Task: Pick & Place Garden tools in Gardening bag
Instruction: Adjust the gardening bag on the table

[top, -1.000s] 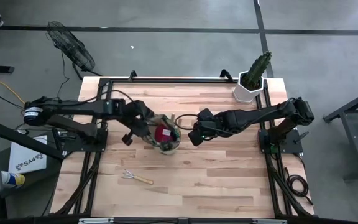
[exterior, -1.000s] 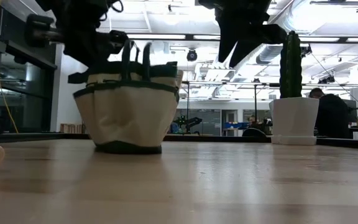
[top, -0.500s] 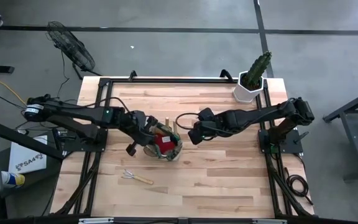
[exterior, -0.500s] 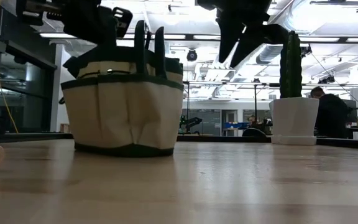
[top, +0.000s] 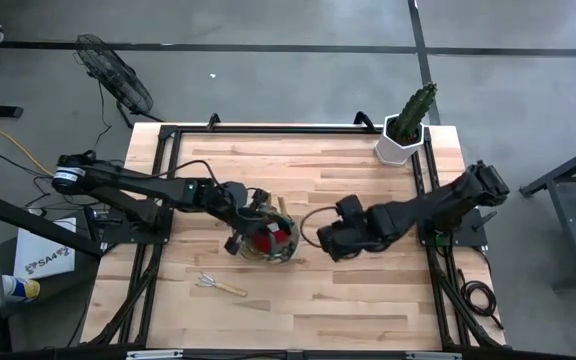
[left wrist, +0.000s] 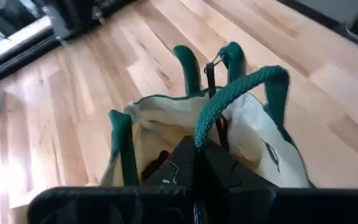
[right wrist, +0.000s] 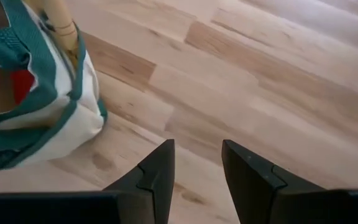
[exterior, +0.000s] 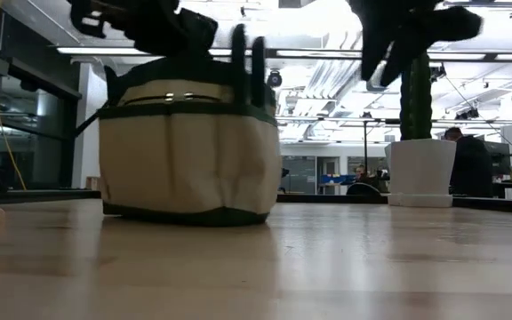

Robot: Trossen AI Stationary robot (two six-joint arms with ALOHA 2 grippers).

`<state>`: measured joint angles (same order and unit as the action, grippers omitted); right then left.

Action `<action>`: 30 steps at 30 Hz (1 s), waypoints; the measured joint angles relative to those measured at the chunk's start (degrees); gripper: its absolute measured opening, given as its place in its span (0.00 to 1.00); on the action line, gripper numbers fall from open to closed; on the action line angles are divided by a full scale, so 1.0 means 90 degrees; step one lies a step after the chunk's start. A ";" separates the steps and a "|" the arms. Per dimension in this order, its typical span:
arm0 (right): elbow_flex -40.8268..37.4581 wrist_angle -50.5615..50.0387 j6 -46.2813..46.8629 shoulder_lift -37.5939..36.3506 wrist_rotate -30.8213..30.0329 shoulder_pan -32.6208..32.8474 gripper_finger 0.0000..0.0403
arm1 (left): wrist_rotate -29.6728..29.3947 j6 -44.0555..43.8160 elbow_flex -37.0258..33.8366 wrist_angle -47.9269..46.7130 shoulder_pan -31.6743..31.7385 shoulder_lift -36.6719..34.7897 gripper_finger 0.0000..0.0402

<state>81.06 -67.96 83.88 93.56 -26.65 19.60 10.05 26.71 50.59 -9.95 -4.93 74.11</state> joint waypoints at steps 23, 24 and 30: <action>-0.0002 -0.1371 0.3956 0.0000 -0.0449 0.2070 0.31 | -0.0380 -0.0669 0.0083 0.2398 0.0002 0.1231 0.00; -0.0002 -0.1422 0.4031 0.0000 -0.0492 0.2104 0.31 | -0.0380 -0.0669 0.0128 0.2389 0.0005 0.1298 0.00; -0.0002 -0.1488 0.4099 0.0000 -0.0712 0.2145 0.31 | -0.0382 -0.0672 0.0417 0.2395 0.0005 0.1577 0.00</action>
<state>81.03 -81.35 120.77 93.56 -33.06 38.90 6.61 20.67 54.35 11.60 -4.89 88.31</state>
